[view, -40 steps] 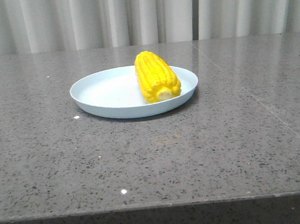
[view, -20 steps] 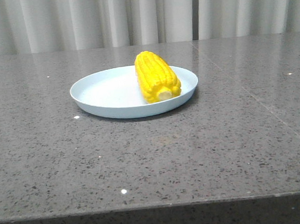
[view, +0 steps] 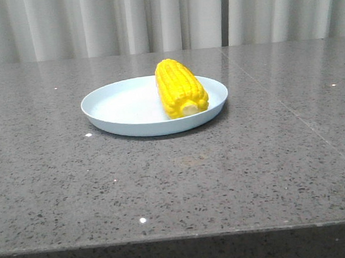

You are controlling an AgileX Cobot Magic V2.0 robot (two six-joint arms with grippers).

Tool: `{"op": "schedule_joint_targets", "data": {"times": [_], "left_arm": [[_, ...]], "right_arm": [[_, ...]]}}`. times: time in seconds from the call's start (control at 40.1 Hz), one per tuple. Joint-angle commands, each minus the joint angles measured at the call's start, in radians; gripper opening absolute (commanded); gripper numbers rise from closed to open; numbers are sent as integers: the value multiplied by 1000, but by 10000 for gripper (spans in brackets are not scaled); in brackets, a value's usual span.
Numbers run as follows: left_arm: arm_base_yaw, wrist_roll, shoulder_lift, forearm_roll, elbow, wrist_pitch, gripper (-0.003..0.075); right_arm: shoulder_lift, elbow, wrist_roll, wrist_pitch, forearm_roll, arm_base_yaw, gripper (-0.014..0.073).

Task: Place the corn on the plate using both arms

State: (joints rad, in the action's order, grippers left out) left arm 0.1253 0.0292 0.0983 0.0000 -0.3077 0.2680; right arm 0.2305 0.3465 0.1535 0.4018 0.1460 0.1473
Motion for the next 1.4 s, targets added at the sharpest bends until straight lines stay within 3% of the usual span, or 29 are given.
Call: {"op": "schedule_joint_targets", "data": {"times": [0.0, 0.199, 0.474, 1.371], "left_arm": [[-44, 33, -32, -64, 25, -147, -20], [-155, 33, -126, -70, 174, -172, -20], [-166, 33, -126, -67, 315, -232, -20], [-166, 33, -126, -67, 316, -196, -20]], "right_arm": [[7, 25, -10, -88, 19, -6, -68], [7, 25, -10, -88, 19, -6, -68], [7, 25, -10, -88, 19, -6, -68], [7, 25, -10, -88, 19, -6, -68]]}}
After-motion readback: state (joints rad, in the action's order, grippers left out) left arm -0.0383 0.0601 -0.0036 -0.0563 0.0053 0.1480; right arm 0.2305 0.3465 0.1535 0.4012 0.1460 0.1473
